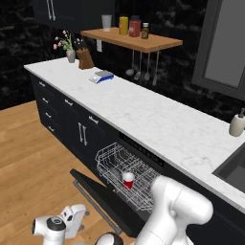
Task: Pick up the cup and bowl from the counter, place them in the dishwasher, and close the dishwasher door.
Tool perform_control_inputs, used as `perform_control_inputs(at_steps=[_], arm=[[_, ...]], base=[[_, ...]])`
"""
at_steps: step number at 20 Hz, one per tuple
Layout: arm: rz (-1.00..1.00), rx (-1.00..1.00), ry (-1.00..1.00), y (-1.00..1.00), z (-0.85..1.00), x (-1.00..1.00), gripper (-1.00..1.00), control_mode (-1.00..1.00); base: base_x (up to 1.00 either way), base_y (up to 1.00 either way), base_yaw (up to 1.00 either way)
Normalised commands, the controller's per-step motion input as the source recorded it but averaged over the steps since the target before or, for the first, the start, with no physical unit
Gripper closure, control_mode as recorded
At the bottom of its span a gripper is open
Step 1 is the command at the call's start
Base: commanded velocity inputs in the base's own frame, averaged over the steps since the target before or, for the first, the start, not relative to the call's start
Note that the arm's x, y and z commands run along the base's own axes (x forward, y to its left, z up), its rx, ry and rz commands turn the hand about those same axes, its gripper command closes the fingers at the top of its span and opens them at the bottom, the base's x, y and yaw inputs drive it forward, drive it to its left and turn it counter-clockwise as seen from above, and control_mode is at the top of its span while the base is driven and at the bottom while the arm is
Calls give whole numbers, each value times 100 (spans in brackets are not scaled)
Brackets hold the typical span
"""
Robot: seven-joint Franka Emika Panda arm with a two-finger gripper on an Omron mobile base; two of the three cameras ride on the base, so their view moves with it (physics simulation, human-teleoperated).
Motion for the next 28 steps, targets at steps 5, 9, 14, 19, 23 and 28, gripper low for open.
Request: perform_control_inputs(at_steps=[5, 9, 14, 19, 23, 28], arm=[[1, -28, 0, -4, -58, 52, -100, -100], [0, -23, 0, -6, -59, 57, -100, -100], [0, -25, 3, 0, -63, 50, -100, -100], [0, -28, 14, 0, -69, 60, -100, -100], [0, -31, 22, 26, -91, 96, -100, -100], [0, -31, 25, 64, -100, 90, -100, -100]], base=[[0, 0, 0], [0, 0, 0], [0, 0, 0], [0, 0, 0], [0, 0, 0], [0, 0, 0]])
